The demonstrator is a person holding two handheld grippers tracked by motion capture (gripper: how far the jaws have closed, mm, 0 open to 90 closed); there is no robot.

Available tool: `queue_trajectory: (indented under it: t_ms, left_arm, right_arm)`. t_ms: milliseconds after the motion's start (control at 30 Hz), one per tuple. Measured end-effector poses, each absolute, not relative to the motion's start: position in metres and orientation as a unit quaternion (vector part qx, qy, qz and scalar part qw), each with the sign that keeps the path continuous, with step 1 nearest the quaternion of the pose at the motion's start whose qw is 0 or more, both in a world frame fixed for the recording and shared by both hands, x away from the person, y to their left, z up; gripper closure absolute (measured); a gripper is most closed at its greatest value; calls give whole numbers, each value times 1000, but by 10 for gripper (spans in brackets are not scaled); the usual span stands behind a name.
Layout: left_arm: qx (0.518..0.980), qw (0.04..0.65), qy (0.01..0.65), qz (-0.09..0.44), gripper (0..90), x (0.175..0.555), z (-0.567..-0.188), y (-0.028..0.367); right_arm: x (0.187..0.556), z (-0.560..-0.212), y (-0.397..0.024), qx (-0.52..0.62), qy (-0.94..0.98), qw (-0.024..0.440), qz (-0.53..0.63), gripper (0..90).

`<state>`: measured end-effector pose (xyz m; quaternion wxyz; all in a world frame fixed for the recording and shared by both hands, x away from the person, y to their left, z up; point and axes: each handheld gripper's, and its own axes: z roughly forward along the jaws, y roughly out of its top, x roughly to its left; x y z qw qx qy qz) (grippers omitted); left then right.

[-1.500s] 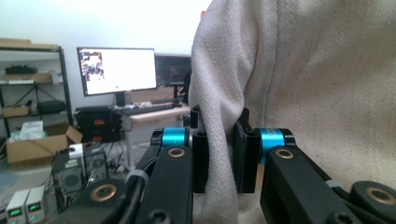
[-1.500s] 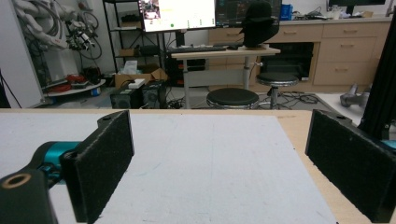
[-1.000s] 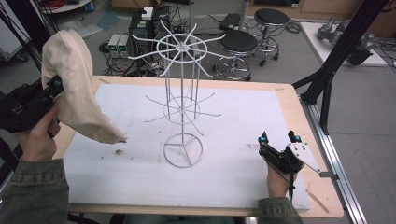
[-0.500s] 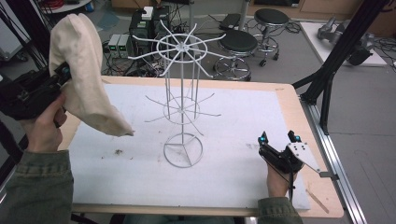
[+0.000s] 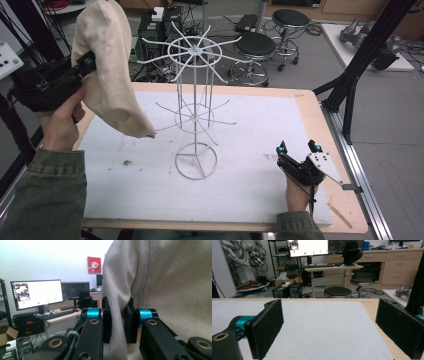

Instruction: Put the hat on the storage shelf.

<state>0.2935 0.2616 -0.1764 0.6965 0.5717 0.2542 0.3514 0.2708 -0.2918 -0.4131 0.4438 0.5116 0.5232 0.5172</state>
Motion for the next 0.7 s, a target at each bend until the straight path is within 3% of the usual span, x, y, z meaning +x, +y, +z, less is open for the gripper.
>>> queue_trajectory:
  t_ms: [700]
  left_arm:
    - [602,673,248,351,804,318,-154,219]
  right_arm:
    - [271,-413,-292,510,525,444,517,70]
